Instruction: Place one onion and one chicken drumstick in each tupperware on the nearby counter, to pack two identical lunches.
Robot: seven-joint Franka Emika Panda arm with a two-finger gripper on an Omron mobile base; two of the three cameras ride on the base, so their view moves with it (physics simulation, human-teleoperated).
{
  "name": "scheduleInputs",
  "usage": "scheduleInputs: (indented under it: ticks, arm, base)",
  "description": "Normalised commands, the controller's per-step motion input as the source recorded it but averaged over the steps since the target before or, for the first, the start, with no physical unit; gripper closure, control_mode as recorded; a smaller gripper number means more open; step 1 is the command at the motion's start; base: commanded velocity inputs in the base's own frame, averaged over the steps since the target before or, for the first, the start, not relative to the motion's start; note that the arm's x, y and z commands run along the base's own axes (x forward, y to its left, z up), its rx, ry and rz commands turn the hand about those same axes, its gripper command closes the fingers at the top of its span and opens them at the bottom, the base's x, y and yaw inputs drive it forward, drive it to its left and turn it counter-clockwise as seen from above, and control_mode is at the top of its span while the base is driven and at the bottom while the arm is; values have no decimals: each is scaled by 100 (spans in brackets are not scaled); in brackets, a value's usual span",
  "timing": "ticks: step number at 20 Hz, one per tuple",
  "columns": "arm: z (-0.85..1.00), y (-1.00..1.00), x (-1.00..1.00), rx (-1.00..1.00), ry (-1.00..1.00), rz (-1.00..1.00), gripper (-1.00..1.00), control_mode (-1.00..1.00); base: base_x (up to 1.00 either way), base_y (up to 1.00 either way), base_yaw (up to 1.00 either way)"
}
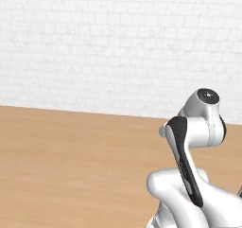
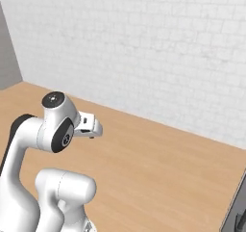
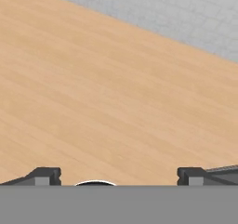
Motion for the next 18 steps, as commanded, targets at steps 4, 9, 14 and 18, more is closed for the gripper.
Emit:
scheduleInputs:
  ticks: [4, 9, 14, 18]
  arm:
    - [0, 0, 0, 0, 0, 0, -100, 100]
    - [0, 0, 0, 0, 0, 0, -100, 100]
    - [0, 0, 0, 0, 0, 0, -100, 100]
    - [0, 0, 0, 0, 0, 0, -100, 100]
  base:
    - [100, 69, -32]
    - [100, -27, 8]
    - [100, -28, 7]
    - [100, 17, -19]
